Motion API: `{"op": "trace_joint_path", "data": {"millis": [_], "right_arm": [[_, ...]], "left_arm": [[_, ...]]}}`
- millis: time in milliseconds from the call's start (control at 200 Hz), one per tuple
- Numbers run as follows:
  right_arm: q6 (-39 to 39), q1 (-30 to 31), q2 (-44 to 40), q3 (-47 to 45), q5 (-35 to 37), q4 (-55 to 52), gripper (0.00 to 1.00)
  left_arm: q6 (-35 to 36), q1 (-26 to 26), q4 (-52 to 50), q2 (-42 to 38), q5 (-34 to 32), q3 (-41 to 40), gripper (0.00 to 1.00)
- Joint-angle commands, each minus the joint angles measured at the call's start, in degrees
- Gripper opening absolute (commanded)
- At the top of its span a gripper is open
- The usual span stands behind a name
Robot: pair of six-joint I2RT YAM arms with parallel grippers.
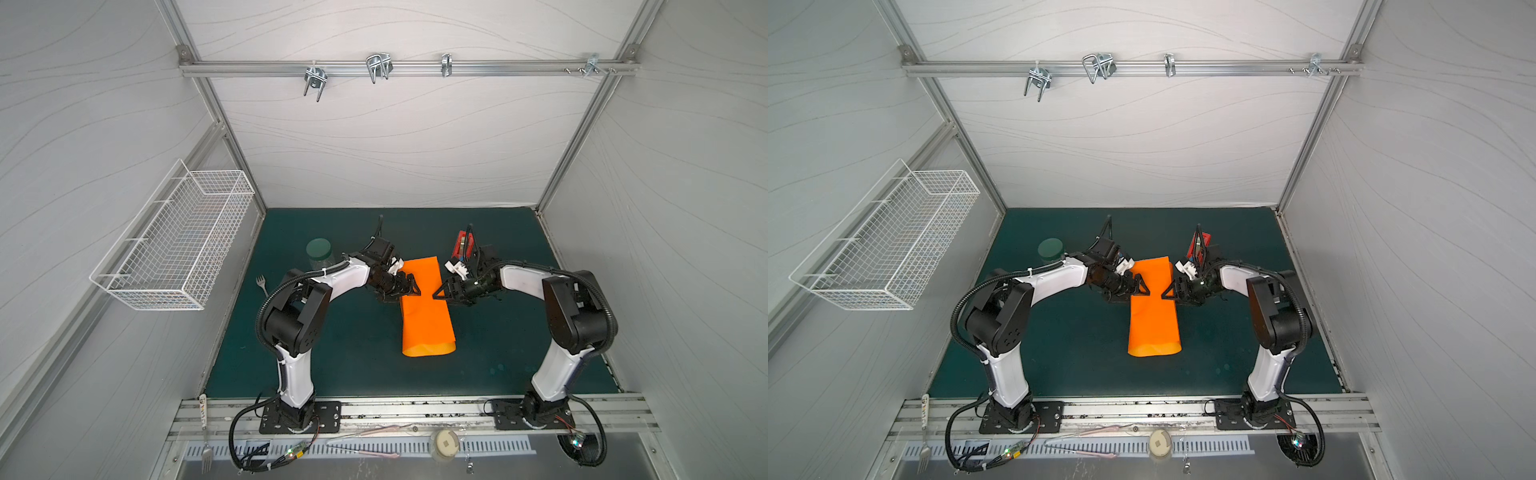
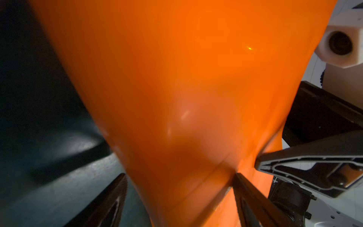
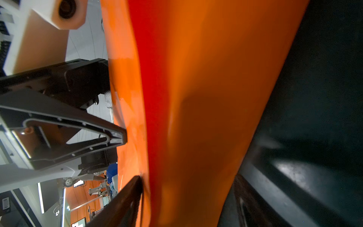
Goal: Wrap a gift box in wrapping paper
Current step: Fold the wrapping paper for the gift box, then tear off the tape with the cutter.
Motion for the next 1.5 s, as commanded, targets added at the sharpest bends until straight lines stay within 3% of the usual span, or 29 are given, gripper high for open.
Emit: {"op": "trace_joint_path", "data": {"millis": [0, 260, 460, 645, 985, 1496], "right_arm": [[-0.99, -1.49, -1.14, 1.77, 4.55, -1.89, 0.78], [-3.29, -9.31, -11.25, 5.58, 2.34, -5.51, 0.81], [2.13, -16.18, -8.71, 7.42, 4.42, -5.85, 0.66], [7.76, -16.50, -3.13, 10.60, 4.99, -1.58, 0.52], [12.23, -15.40, 6.34, 16.58, 5.50, 1.33, 0.46], [12.89, -13.60, 10.98, 19.00, 5.47, 3.47, 0.42]], "left_arm": [[0.27, -0.39, 0.23, 2.32, -5.35, -2.11, 0.82], [0.54, -0.34, 0.65, 2.85, -7.13, -3.57, 0.77], [0.54, -0.28, 0.56, 3.34, -7.33, -3.01, 0.76], [0.80, -0.22, 0.41, 3.03, -7.57, -2.69, 0.77], [0.97, -0.23, 0.27, 3.19, -7.51, -2.43, 0.76], [1.07, -0.25, 0.27, 3.21, -7.09, -2.17, 0.76]]}}
